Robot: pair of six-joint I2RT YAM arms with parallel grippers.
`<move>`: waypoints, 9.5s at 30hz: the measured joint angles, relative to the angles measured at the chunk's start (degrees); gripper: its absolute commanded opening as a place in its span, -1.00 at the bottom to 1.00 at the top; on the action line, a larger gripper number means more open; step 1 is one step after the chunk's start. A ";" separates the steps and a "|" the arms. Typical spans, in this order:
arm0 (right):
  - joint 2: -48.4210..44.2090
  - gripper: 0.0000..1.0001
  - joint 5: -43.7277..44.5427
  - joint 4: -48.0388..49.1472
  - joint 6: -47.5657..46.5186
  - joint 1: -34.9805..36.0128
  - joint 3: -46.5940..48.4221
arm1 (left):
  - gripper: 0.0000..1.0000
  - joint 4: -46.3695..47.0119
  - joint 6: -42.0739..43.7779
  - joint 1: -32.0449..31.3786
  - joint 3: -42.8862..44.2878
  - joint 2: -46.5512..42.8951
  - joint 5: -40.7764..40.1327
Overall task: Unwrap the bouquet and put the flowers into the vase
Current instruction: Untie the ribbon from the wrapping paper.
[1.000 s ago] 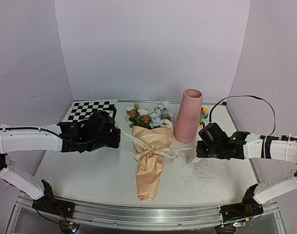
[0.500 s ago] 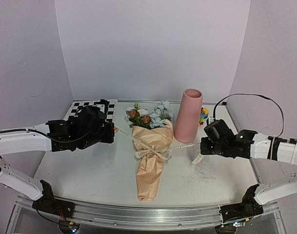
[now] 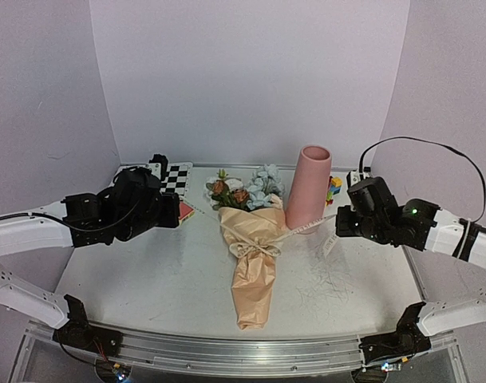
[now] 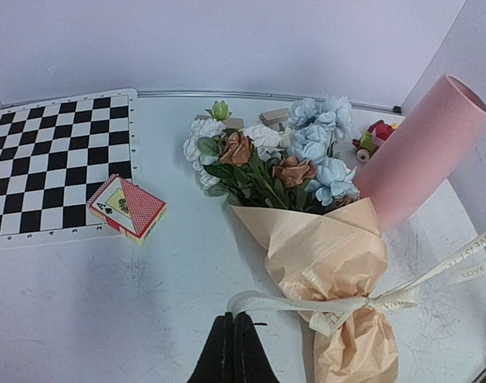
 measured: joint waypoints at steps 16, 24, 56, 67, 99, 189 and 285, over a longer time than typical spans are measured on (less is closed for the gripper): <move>-0.93 -0.94 0.71 -2.82 -3.75 0.00 3.61 | -1.00 -2.13 2.02 0.00 3.81 -3.59 -2.92; -2.16 -0.95 0.64 -3.10 -5.78 0.00 5.33 | -1.00 -2.23 3.05 0.00 3.82 -3.76 -4.26; -2.01 -0.95 2.12 -4.70 -9.30 -0.24 9.16 | -1.00 -5.81 2.42 0.01 3.79 -7.41 -12.05; -2.28 -0.97 4.66 -6.16 -6.48 -2.67 8.09 | -1.00 -6.83 -0.52 2.19 1.64 -7.61 -15.85; -4.82 -0.97 7.49 -7.79 -5.41 -4.10 4.15 | -1.00 -7.52 7.03 2.27 19.01 -0.67 -9.75; 18.34 -0.23 -33.62 25.28 3.62 6.53 -4.82 | -0.54 12.97 -10.48 4.03 -8.75 26.21 40.33; 36.19 -0.89 -37.22 28.02 -3.44 7.52 12.84 | -0.33 21.10 0.28 -0.32 2.58 34.71 28.58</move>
